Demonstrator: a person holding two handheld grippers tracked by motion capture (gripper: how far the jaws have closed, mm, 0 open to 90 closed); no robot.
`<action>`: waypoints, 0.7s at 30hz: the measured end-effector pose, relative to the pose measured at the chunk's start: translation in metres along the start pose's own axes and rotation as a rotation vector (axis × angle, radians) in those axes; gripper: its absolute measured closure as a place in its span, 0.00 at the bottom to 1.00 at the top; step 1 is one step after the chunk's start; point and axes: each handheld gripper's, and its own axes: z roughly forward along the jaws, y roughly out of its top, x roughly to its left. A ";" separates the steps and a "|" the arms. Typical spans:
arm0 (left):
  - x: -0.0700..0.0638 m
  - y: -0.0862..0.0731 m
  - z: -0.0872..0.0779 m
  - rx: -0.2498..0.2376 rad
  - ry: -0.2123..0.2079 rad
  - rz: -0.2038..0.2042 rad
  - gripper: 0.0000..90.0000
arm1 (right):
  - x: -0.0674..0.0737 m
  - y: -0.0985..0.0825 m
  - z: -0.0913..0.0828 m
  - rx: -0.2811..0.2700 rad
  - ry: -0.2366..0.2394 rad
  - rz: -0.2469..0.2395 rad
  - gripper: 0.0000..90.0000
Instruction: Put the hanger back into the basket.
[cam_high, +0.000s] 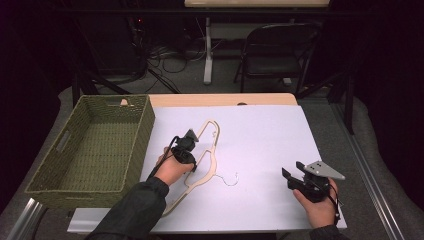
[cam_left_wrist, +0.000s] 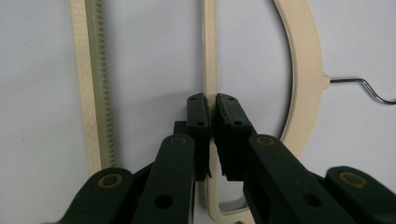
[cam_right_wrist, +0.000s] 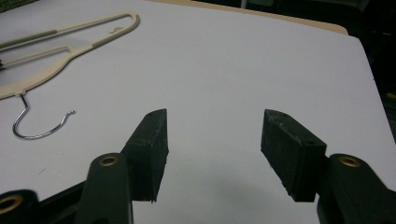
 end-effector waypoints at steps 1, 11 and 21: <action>0.000 0.000 0.000 0.000 -0.002 -0.001 0.94 | 0.000 0.000 0.000 0.000 0.000 -0.002 0.46; -0.001 -0.003 -0.005 -0.014 -0.043 0.022 0.94 | 0.003 0.000 0.001 0.008 0.008 -0.017 0.45; -0.018 -0.010 -0.011 -0.022 -0.098 0.136 0.94 | 0.030 0.007 0.017 0.036 0.144 -0.190 0.46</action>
